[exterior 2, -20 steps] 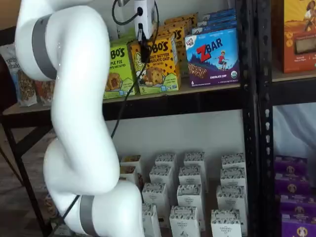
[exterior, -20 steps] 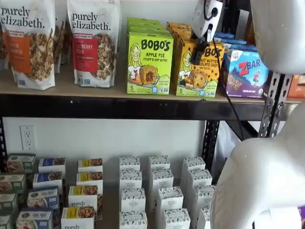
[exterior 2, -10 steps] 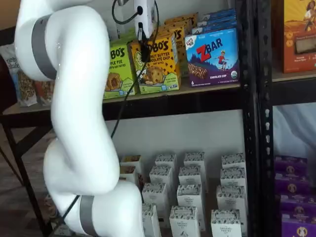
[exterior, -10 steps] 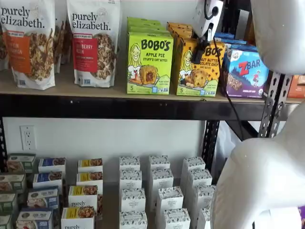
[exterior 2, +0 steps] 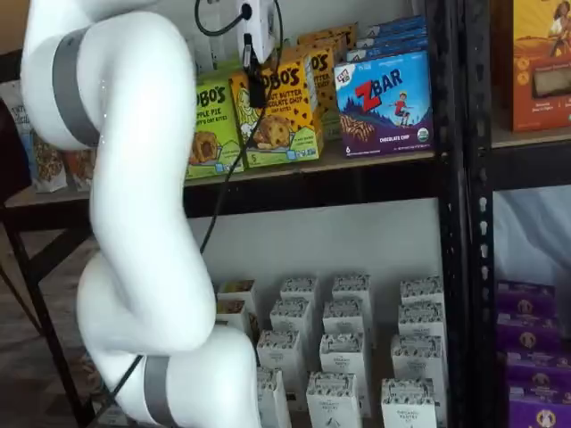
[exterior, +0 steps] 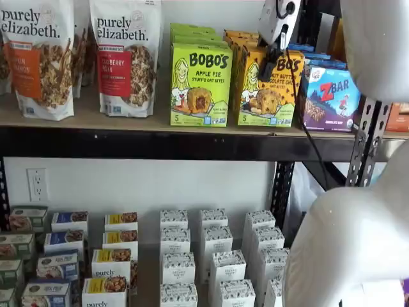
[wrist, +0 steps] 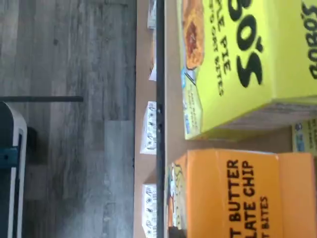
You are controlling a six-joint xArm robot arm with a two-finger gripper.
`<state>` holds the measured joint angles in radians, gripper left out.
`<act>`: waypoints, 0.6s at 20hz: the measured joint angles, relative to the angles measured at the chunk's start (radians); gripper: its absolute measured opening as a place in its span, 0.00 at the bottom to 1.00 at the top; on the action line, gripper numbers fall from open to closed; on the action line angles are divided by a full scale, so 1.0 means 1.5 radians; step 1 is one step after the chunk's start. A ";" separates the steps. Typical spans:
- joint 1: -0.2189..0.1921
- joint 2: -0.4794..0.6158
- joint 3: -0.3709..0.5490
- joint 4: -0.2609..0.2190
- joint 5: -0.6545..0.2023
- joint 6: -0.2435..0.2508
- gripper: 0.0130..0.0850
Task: Pick up the orange box on the top shelf, the fifth box from the left
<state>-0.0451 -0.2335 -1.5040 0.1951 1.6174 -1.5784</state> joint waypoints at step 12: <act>0.024 -0.162 0.114 0.002 0.034 0.033 0.11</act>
<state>-0.0096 -0.4760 -1.3335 0.1983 1.6678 -1.5294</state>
